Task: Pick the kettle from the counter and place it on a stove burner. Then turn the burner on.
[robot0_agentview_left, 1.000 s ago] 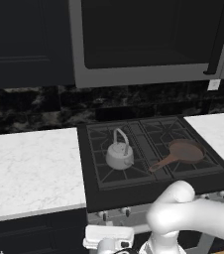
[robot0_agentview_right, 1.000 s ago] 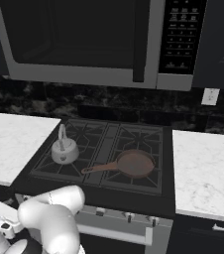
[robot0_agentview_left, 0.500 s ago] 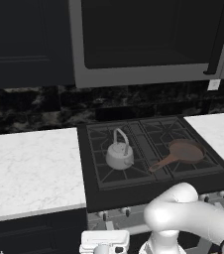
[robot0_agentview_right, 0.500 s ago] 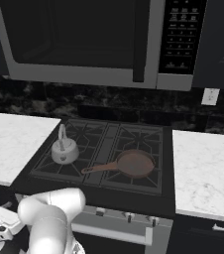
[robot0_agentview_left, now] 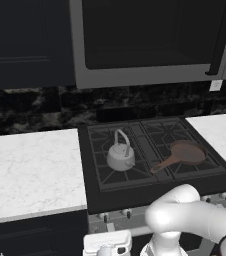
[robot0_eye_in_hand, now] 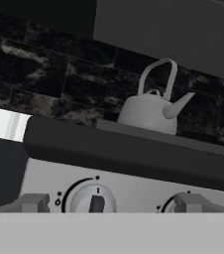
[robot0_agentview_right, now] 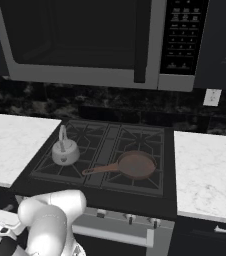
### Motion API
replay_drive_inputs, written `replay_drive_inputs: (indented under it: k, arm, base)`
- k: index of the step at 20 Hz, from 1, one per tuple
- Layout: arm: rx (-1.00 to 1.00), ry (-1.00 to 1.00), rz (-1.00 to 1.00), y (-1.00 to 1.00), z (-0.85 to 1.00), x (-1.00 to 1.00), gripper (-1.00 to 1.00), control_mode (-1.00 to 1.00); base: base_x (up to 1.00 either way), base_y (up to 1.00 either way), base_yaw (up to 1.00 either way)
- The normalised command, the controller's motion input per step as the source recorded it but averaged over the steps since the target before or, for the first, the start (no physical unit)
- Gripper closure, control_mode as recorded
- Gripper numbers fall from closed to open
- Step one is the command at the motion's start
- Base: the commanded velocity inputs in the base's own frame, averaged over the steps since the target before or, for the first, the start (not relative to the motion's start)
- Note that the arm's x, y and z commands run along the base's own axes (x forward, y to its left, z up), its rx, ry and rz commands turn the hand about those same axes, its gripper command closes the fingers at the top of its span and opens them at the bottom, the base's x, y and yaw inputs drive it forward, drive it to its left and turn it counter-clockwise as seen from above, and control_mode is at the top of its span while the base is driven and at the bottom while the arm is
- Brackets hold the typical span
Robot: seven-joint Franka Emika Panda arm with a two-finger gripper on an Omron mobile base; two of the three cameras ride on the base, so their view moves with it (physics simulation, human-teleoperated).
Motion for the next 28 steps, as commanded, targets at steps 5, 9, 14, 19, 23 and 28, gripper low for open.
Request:
replay_drive_inputs:
  k: [5,9,14,19,23,28]
  arm:
    - [0.01,0.0,0.12,-0.37,0.0,0.14,-1.0,-1.0]
    - [0.0,-0.02,0.1,-0.2,0.0,0.08,-1.0,-1.0]
    - [0.0,-0.03,0.05,-0.03,0.0,0.07,-1.0,-1.0]
    - [0.0,-0.01,0.0,0.04,0.0,0.08,-1.0,-1.0]
    - [0.0,0.0,0.0,0.0,0.0,0.11,-1.0,-1.0]
    - [0.0,0.0,0.0,0.0,-0.05,0.11,-1.0,-1.0]
  base:
    - [0.0,0.0,0.0]
    - [0.0,0.0,0.0]
    - [0.0,0.0,0.0]
    - [0.0,0.0,0.0]
    - [0.0,0.0,0.0]
    - [0.0,0.0,0.0]
